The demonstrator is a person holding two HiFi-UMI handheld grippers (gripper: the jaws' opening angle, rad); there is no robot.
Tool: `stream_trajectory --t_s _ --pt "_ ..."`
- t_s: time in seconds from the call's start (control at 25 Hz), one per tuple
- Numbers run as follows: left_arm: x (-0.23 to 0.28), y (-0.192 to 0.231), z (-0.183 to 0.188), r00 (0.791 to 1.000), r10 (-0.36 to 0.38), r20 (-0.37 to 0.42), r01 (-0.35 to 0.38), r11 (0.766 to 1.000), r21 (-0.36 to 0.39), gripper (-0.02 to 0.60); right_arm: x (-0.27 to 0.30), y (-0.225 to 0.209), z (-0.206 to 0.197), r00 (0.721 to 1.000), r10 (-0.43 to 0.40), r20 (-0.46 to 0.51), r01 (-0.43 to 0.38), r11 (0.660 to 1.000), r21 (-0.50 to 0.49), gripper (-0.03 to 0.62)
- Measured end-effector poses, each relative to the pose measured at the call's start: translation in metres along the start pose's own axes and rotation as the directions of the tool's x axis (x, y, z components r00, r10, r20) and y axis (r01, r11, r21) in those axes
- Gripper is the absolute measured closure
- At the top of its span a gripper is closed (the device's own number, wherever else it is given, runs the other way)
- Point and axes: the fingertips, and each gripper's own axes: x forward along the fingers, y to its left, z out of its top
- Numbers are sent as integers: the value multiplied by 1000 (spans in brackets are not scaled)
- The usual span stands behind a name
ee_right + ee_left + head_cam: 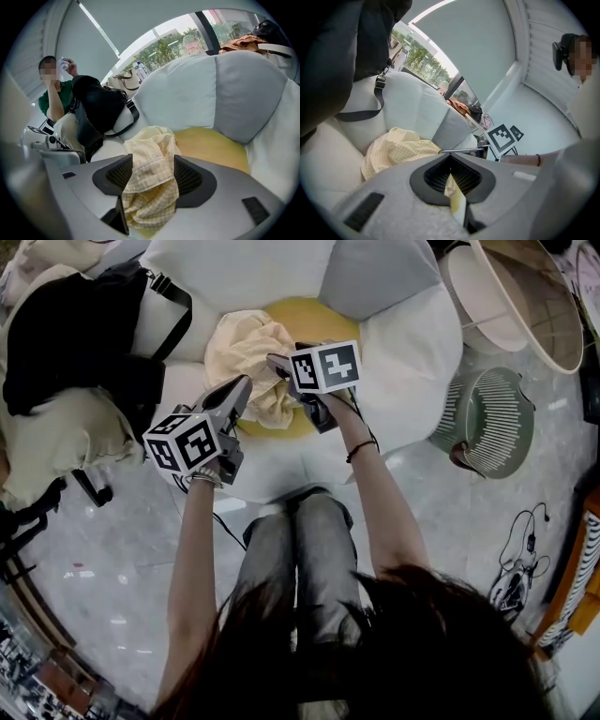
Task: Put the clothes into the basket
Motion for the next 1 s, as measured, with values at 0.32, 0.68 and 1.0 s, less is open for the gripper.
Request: stream_trajectory --t_s 0.32,0.68,1.0 --pt "7 26 -15 1000 4 12 -4 1000 -21 571 36 -5 -24 993 40 -112 -38 999 27 361" --pt "8 41 -23 999 17 34 -16 999 -31 571 65 -4 -47 970 -21 -243 1 997 -82 492" --pt "4 39 -27 999 22 34 -21 999 -36 571 63 0 -45 971 -13 -238 1 999 -48 538"
